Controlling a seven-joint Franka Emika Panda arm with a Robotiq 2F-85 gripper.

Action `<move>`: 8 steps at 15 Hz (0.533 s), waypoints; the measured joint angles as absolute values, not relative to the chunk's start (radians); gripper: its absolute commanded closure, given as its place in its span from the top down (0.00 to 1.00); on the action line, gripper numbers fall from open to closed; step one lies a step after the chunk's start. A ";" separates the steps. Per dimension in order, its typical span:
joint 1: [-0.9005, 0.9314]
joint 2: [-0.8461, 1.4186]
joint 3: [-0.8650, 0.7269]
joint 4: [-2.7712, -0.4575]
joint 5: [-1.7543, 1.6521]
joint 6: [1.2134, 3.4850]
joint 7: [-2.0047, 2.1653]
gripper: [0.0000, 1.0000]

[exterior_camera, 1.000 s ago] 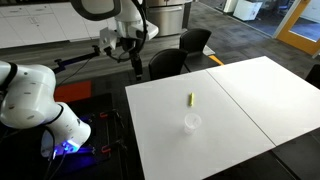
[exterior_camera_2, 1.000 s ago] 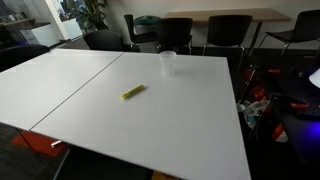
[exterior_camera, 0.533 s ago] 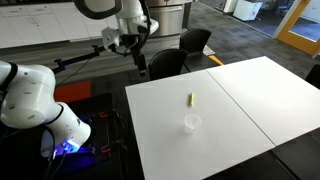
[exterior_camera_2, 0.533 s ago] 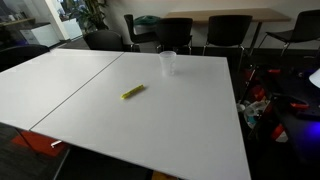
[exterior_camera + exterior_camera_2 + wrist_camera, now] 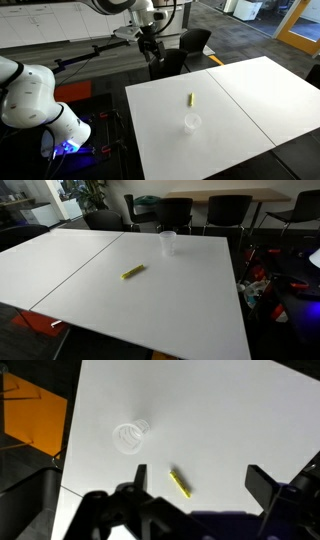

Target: Put the yellow marker inside the clear cup then take it out of the cup

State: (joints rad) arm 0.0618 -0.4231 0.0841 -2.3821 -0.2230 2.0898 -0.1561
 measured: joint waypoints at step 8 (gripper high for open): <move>0.097 -0.179 0.026 -2.188 -0.153 2.192 -0.593 1.00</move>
State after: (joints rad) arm 0.0973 -0.1791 0.0261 -2.1883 -0.1532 2.1921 -0.5934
